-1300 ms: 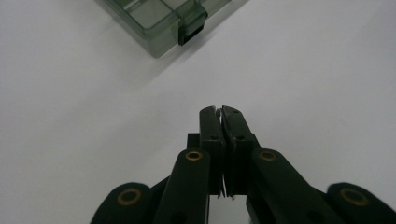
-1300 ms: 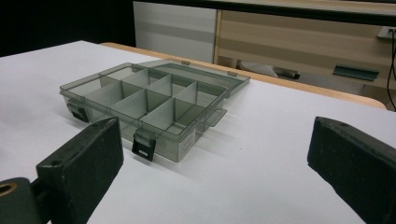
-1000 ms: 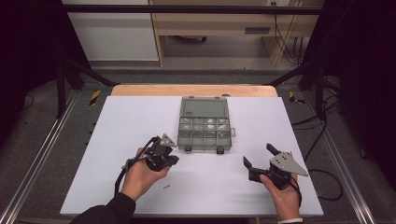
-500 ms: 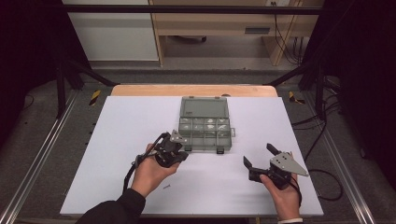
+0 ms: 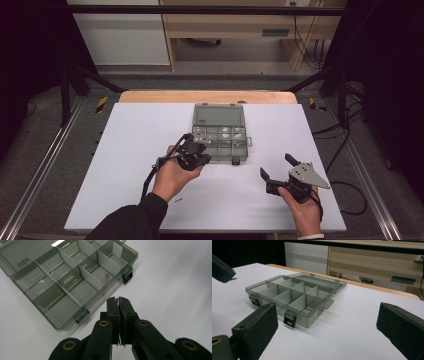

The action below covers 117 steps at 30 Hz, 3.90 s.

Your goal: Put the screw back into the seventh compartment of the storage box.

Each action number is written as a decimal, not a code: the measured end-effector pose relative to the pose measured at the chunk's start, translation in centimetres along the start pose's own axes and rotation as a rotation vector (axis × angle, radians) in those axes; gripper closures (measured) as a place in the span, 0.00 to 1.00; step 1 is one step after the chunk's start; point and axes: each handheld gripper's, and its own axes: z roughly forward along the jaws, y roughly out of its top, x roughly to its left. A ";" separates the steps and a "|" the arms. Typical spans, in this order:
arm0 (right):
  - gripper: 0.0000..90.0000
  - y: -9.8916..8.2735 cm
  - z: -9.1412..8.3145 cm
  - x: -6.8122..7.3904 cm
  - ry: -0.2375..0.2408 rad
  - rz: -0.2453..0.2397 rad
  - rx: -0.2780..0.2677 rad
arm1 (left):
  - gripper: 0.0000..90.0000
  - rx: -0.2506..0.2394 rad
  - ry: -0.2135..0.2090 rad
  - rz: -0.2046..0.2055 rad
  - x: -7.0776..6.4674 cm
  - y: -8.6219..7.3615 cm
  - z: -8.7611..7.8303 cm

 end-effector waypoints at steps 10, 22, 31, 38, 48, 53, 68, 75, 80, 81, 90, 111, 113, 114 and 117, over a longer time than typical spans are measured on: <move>0.04 0.1 0.0 0.0 0.004 0.003 -0.005 | 0.98 -0.010 0.009 -0.009 -0.1 0.7 1.7; 0.05 0.3 0.1 -0.2 -0.003 0.004 -0.014 | 0.98 -0.030 0.011 -0.043 0.4 2.0 4.0; 0.05 0.3 0.1 -0.2 0.002 0.001 -0.019 | 0.98 -0.053 0.017 -0.031 0.5 3.8 7.0; 0.04 0.3 0.1 -0.3 0.007 0.003 -0.017 | 0.80 -0.121 0.053 0.017 0.6 3.9 6.7; 0.04 0.3 0.2 -0.2 0.006 0.000 -0.011 | 0.58 -0.143 0.091 0.019 0.6 2.0 3.6; 0.04 0.3 0.1 -0.1 0.004 -0.006 -0.010 | 0.46 -0.141 0.101 0.001 0.7 0.3 2.3; 0.04 0.2 0.2 0.0 0.006 -0.008 0.001 | 0.19 -0.160 0.146 -0.050 0.7 -5.1 -2.2; 0.04 0.1 0.3 0.0 0.003 -0.014 0.006 | 0.17 -0.133 0.150 -0.042 1.0 -7.6 -4.3; 0.03 0.1 0.3 0.2 -0.001 -0.021 0.017 | 0.16 -0.094 0.140 -0.030 1.0 -9.1 -4.7; 0.03 0.0 0.3 0.3 -0.004 -0.025 0.024 | 0.15 -0.088 0.143 -0.025 1.0 -9.3 -4.8; 0.03 -0.1 0.5 0.4 0.001 -0.014 0.033 | 0.09 -0.074 0.114 -0.028 0.9 -10.1 -5.4; 0.04 -0.1 0.5 0.5 0.014 -0.023 0.034 | 0.11 0.089 0.055 0.029 -0.4 -11.7 -3.9; 0.04 -0.1 0.5 0.6 0.014 -0.022 0.036 | 0.11 0.116 0.047 0.040 -0.5 -11.8 -3.5; 0.04 -0.1 0.5 0.6 0.014 -0.023 0.036 | 0.11 0.126 0.048 0.042 -0.7 -11.9 -3.2; 0.04 -0.1 0.5 0.5 0.016 -0.023 0.034 | 0.13 0.144 0.050 0.043 -0.8 -12.0 -2.9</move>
